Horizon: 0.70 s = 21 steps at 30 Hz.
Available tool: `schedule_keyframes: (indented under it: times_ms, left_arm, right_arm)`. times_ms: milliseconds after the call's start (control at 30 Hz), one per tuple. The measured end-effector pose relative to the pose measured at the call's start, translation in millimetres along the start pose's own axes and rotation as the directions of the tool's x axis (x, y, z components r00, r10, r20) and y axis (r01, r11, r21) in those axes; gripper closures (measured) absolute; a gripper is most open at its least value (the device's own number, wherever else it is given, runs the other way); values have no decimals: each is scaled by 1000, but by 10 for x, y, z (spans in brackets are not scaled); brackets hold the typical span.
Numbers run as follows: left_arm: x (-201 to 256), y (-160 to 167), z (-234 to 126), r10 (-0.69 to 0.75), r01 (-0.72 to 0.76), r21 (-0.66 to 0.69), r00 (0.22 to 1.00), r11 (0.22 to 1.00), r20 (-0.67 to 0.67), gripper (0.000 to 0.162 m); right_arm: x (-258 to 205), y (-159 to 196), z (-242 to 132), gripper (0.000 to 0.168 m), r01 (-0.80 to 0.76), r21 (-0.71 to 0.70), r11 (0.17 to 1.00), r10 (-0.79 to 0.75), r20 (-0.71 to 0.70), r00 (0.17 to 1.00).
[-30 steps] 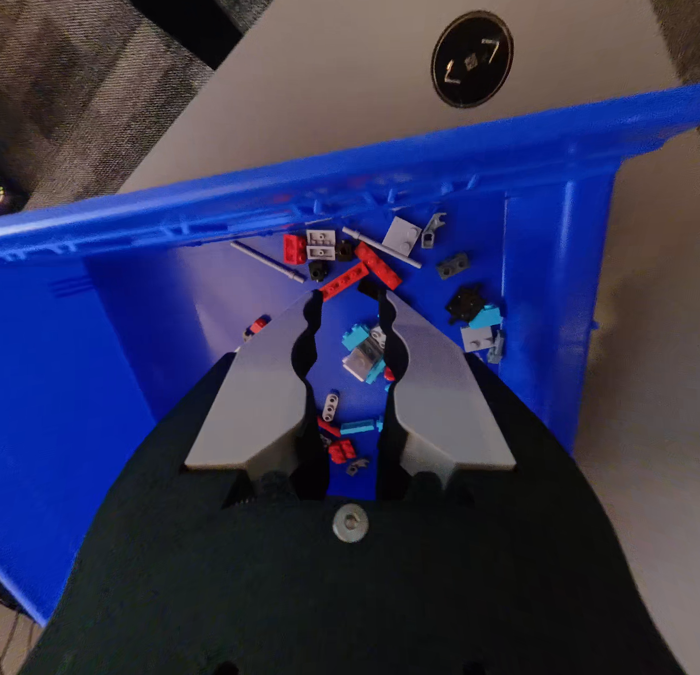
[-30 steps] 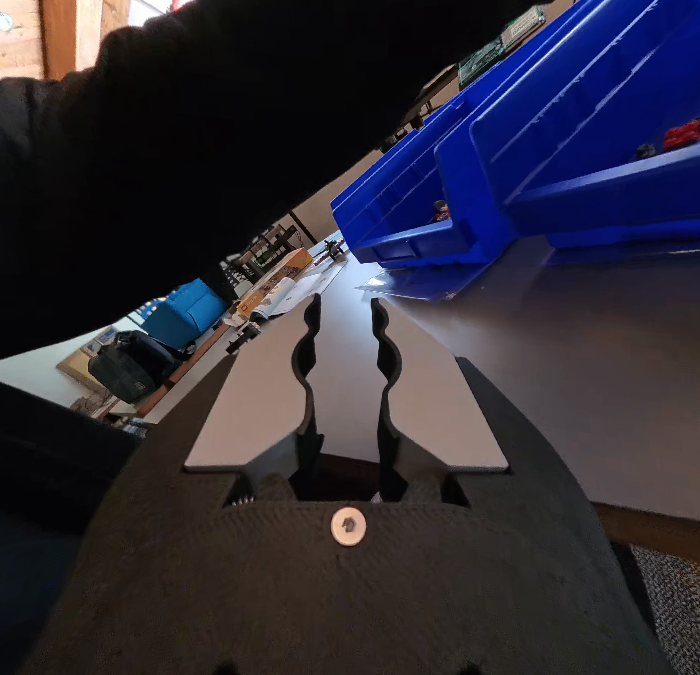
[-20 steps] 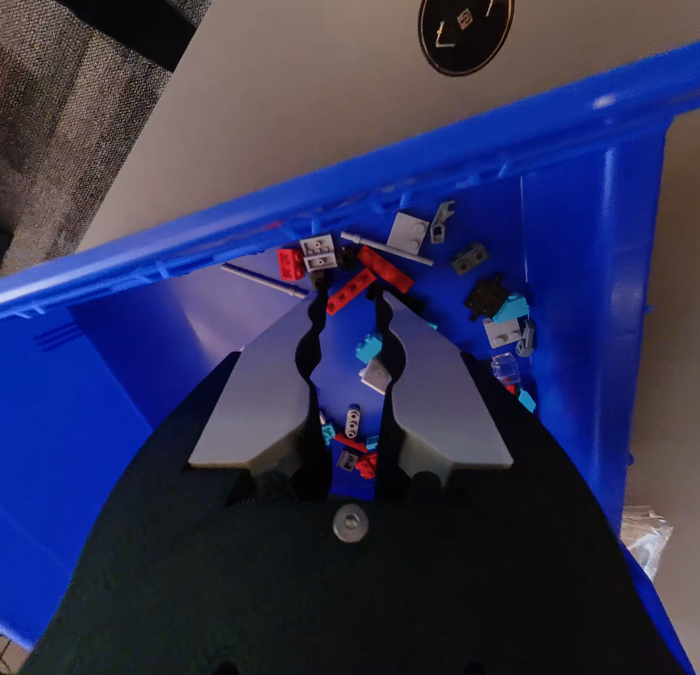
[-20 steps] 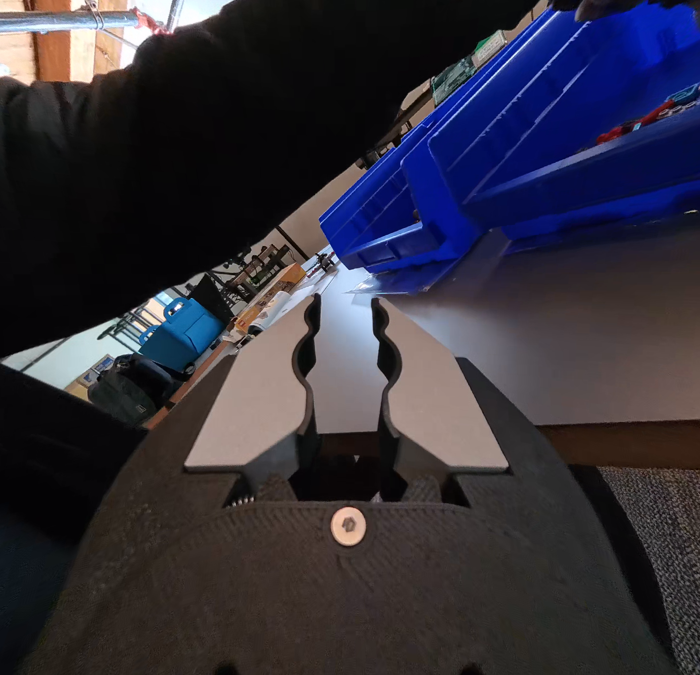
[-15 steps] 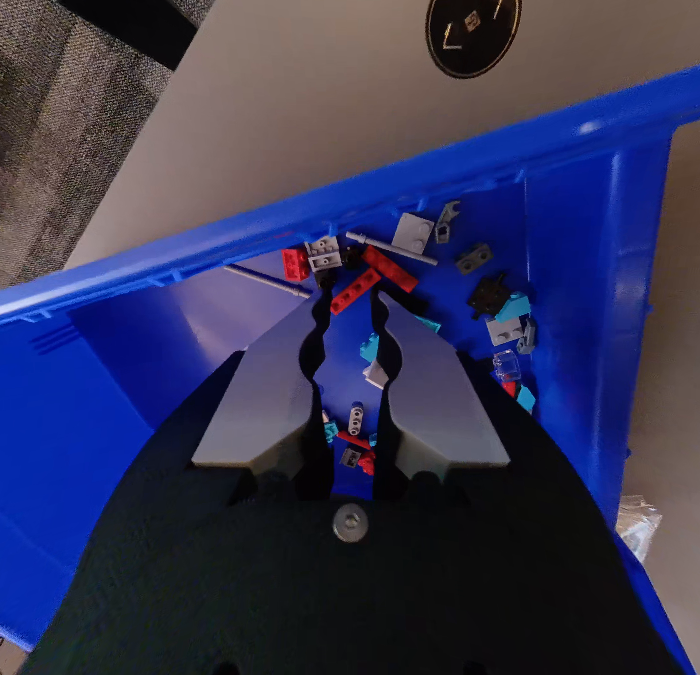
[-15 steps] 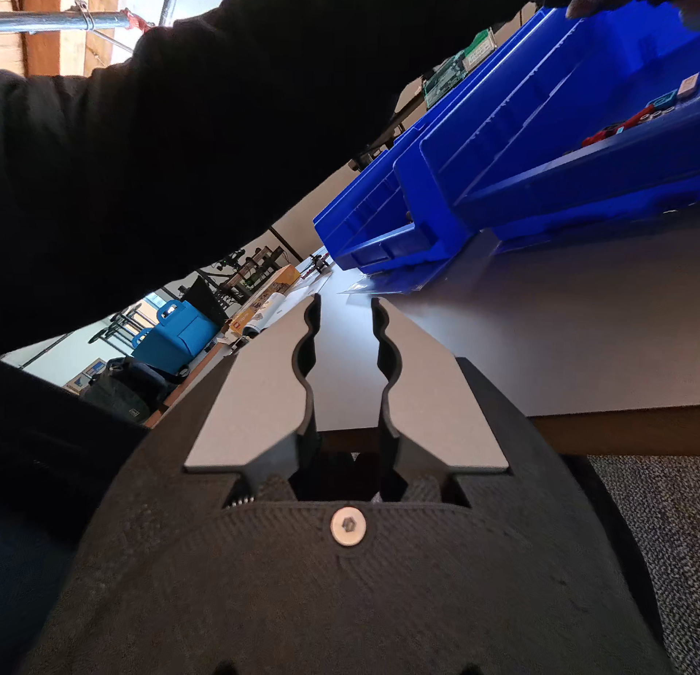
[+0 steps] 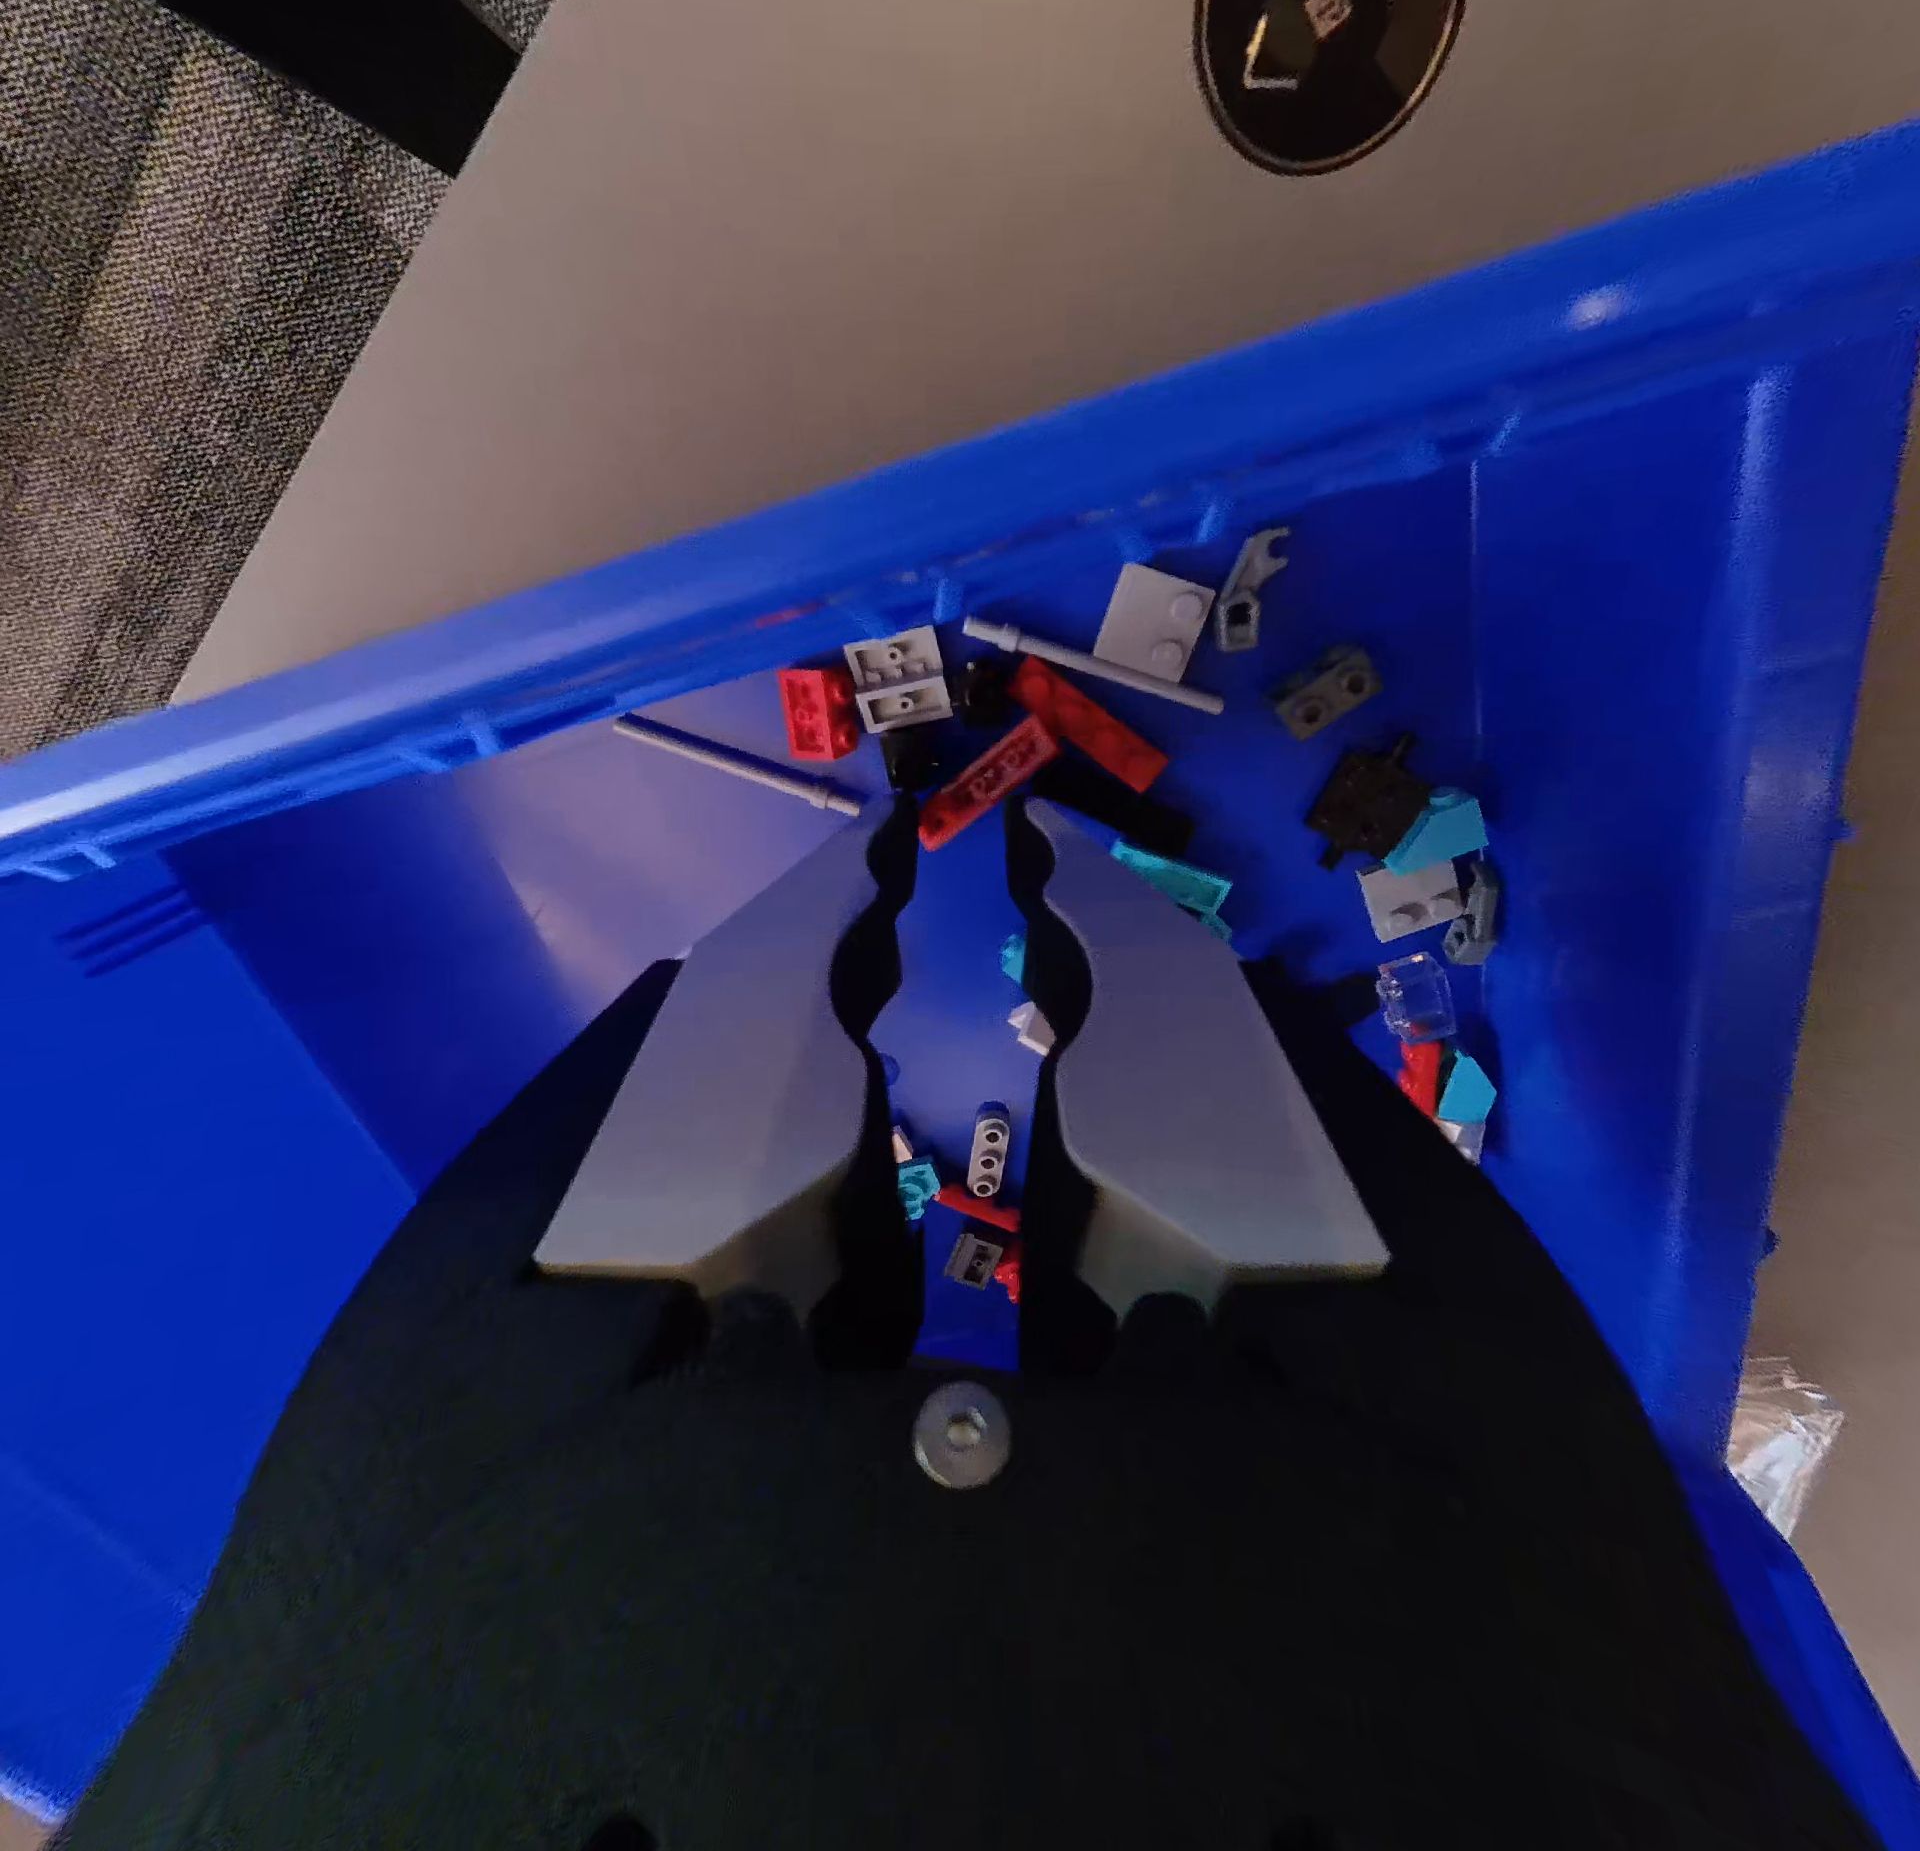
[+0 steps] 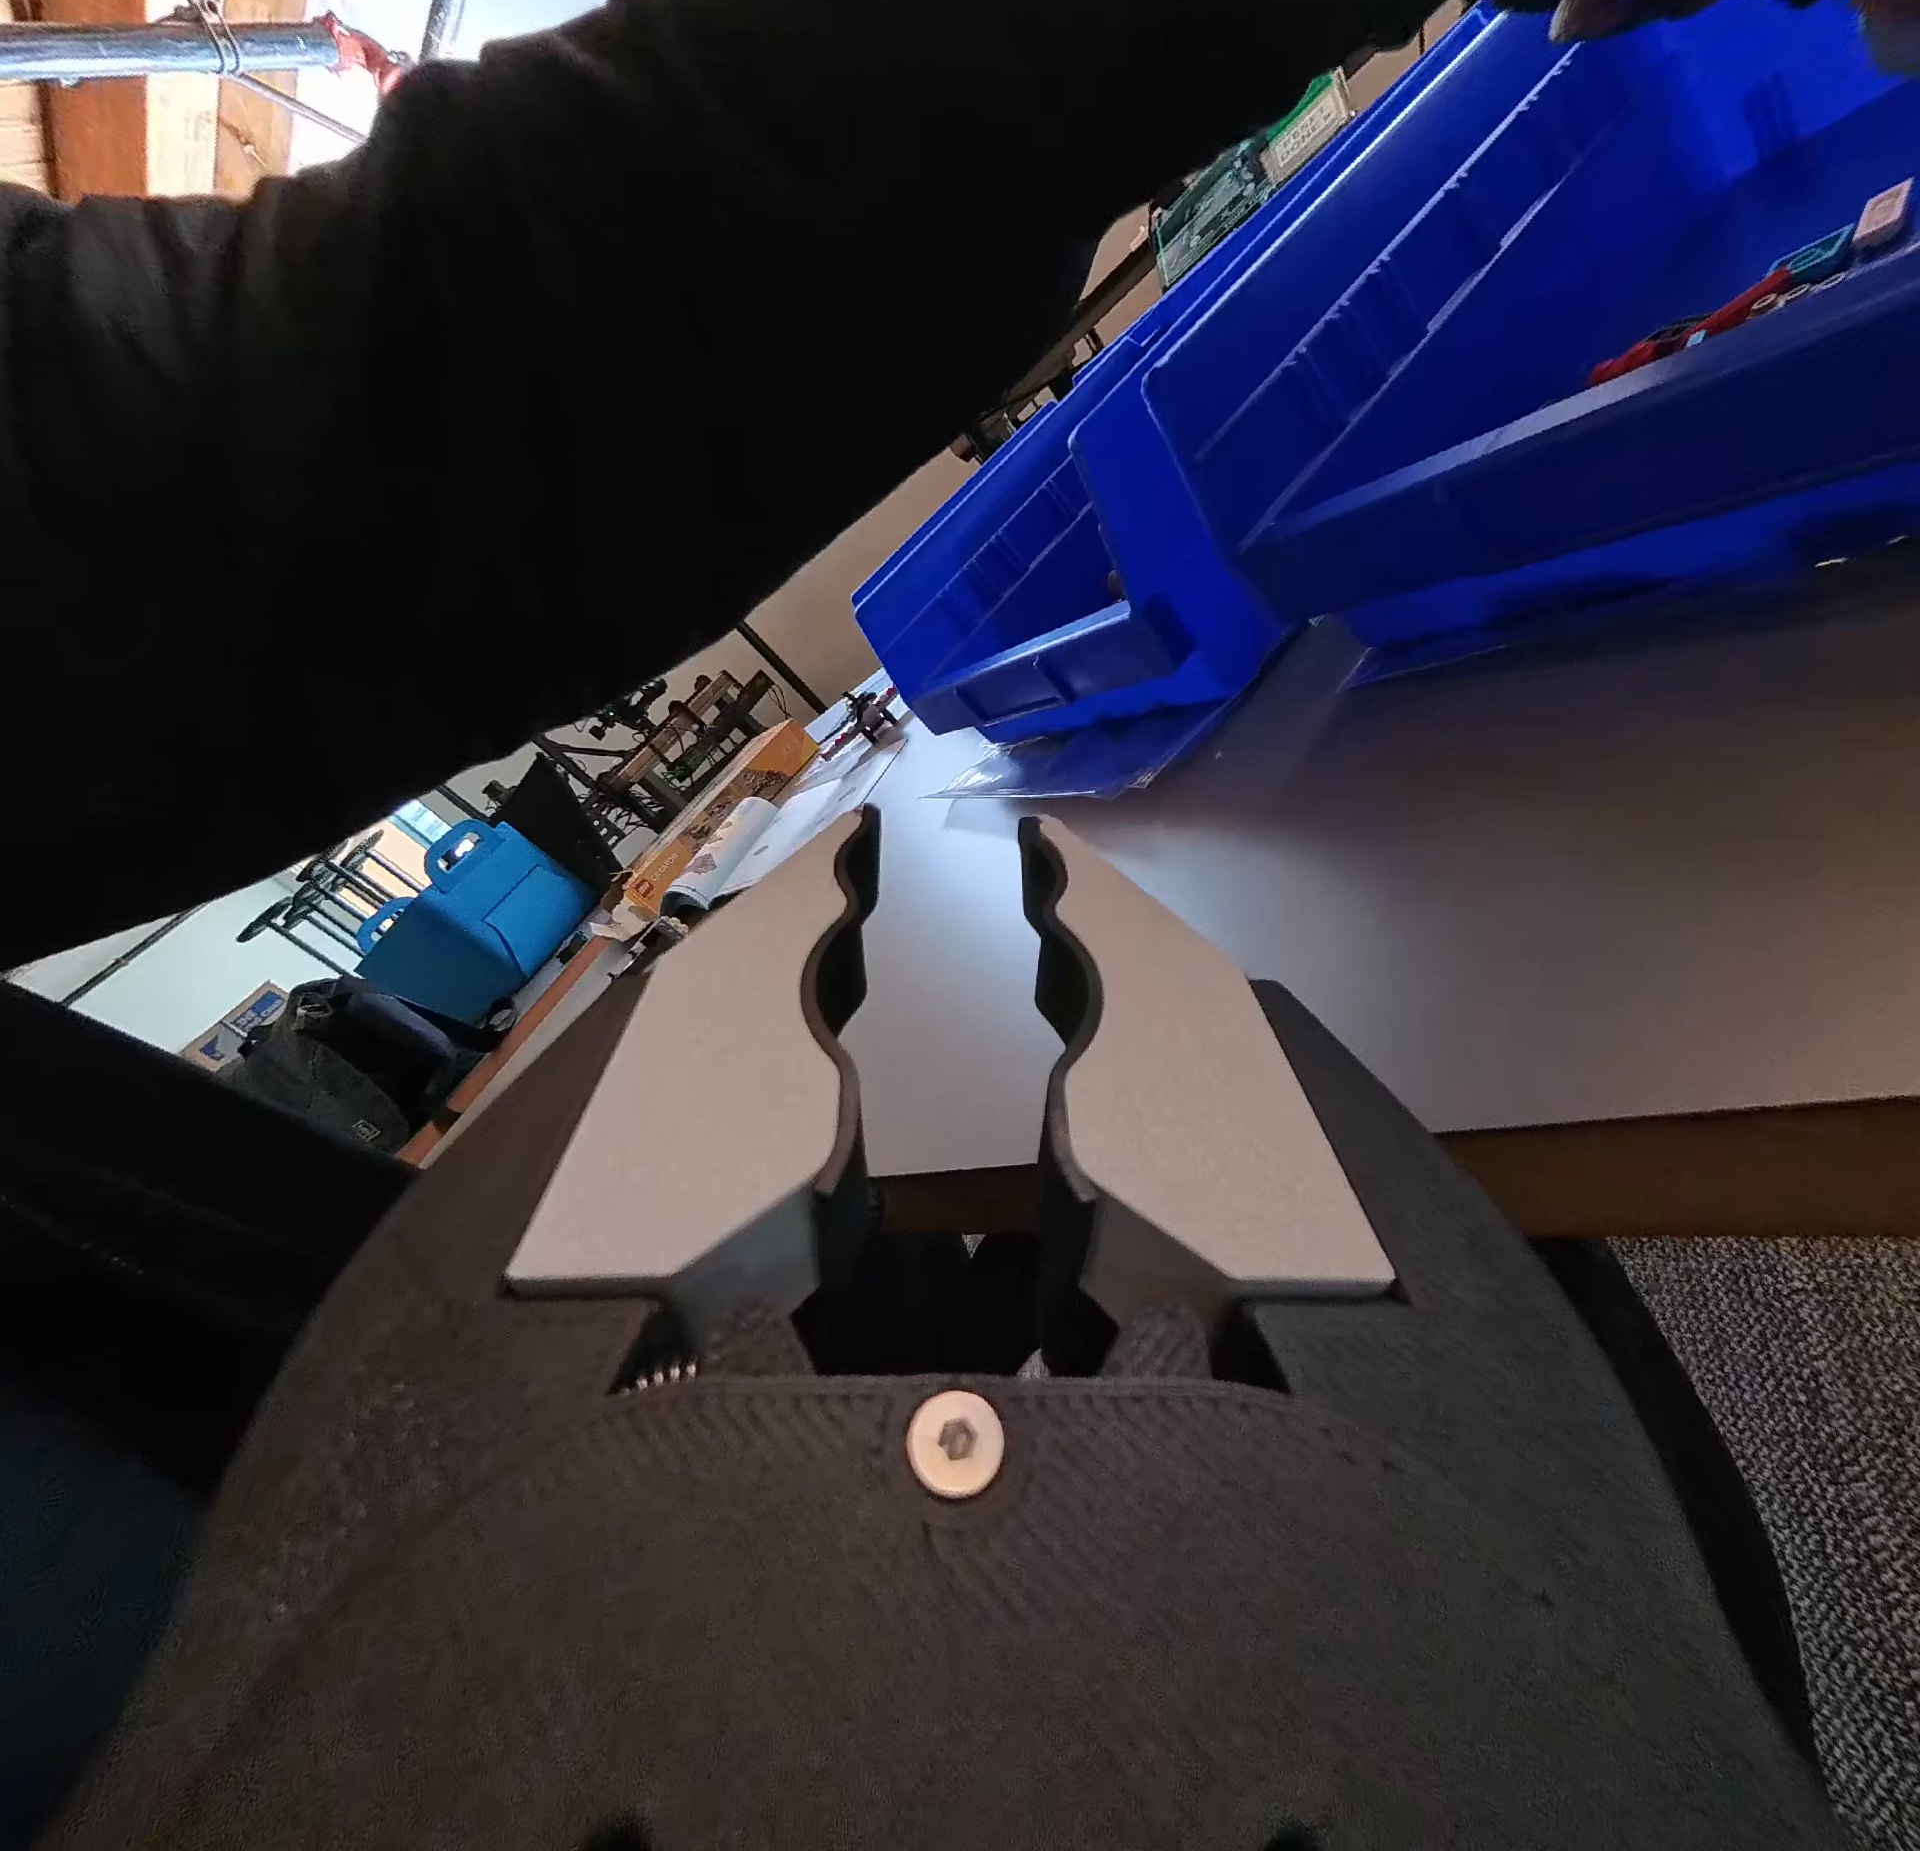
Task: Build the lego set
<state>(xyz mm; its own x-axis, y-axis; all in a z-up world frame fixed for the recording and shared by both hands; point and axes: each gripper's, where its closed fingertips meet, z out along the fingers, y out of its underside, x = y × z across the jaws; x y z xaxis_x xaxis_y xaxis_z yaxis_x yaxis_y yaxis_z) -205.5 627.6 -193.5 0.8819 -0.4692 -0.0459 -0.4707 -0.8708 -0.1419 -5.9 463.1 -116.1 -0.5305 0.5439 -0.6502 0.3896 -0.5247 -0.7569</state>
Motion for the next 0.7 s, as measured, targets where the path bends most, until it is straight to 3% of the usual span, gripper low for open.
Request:
schedule_keyframes:
  times_ms: [33, 100, 267, 400, 533, 700]
  left_arm:
    - [-11, -1, 1, -7, 7, 2, 1000, 1000, 4, 148]
    - [-3, 9, 7, -20, 20, -1, 1000, 1000, -4, 156]
    - [35, 44, -56, -104, 104, -2, 994, 995, -44, 157]
    - [151, -61, -356, -222, 239, 131, 966, 962, -134, 157]
    - [296, -93, -865, -349, 427, 327, 897, 843, -271, 157]
    - [548, 189, -1519, -453, 632, 493, 774, 598, -442, 157]
  right_arm:
    - [5, -4, -4, 141, 0, 2, 1000, 0, -2, 1000]
    - [8, -4, -7, 141, -2, 1, 1000, 2, -2, 1000]
    - [21, -8, -19, 141, 3, 0, 1000, -3, -7, 1000]
    - [41, -16, -31, 141, 13, -3, 1000, -13, -16, 1000]
    - [52, -7, -31, 141, 27, -12, 1000, -27, -24, 999]
    - [15, 50, 6, 141, 62, -44, 997, -63, -23, 998]
